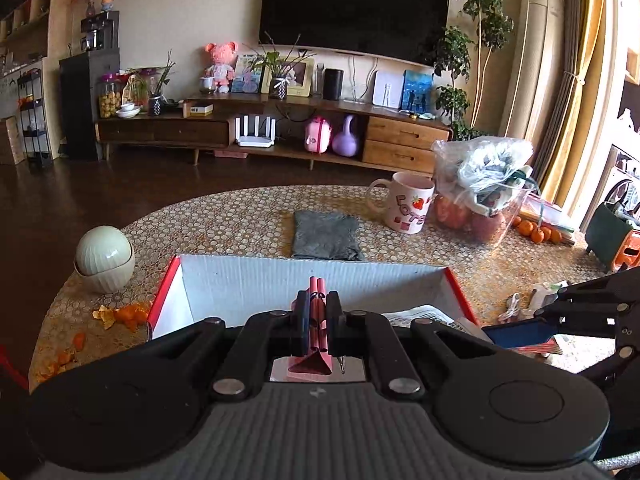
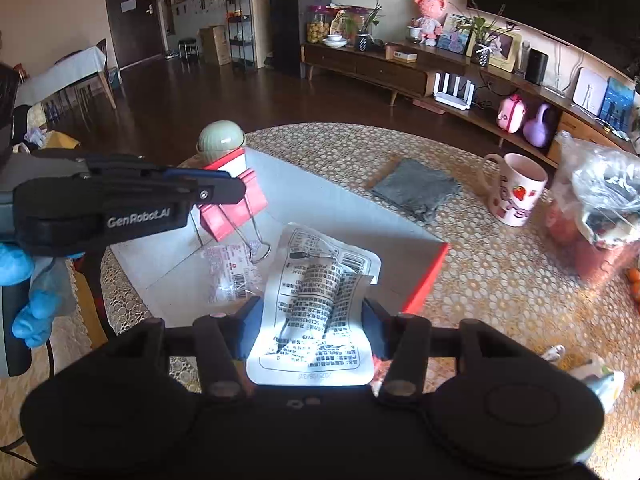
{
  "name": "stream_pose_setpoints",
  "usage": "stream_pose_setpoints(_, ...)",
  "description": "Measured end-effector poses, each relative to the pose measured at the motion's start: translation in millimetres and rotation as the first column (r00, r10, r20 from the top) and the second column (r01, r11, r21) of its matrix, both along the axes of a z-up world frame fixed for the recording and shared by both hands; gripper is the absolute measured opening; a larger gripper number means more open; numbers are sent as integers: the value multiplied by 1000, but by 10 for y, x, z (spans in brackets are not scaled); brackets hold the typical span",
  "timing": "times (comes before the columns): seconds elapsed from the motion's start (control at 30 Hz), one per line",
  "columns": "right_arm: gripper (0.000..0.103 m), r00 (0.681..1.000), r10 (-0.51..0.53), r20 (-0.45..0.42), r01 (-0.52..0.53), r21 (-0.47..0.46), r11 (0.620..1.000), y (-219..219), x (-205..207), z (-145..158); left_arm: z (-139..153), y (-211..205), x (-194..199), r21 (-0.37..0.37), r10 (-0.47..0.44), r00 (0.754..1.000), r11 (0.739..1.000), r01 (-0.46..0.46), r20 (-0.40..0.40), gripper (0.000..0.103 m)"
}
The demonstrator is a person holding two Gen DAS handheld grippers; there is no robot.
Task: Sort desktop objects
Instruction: 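Carry the pink clip and white packet with both tools over the red box, then open the left tool to drop the pink clip while the right tool drops the white packet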
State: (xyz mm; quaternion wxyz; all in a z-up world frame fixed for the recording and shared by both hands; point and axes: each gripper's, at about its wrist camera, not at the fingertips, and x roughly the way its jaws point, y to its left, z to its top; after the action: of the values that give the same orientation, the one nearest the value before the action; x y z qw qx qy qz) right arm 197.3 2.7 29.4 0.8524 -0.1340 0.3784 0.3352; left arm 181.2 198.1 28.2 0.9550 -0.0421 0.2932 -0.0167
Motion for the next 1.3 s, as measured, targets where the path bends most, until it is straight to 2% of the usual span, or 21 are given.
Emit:
stream_pose_setpoints(0.23,53,1000,12,-17,-13,-42,999,378,120,-214,-224,115,300,32,7,999,999,-5,-54,7)
stream_pose_setpoints(0.43,53,999,-5,-37,2,-81,997,505,214,-419,-385,120,499,60,3,993,998,4,-117,7)
stream_pose_setpoints(0.73,54,998,-18,-56,11,-120,993,529,245,-569,-590,142,708,64,13,967,998,3,-256,7)
stream_pose_setpoints(0.97,57,998,-16,-63,8,-127,992,500,217,-612,-613,129,721,78,21,959,997,1,-282,7)
stream_pose_setpoints(1.1,66,998,-8,-59,1,-106,994,444,152,-571,-607,105,717,94,27,958,996,-1,-285,7)
stream_pose_setpoints(1.3,72,999,11,-52,-14,-59,998,319,30,-435,-556,109,641,95,48,962,995,-23,-269,7)
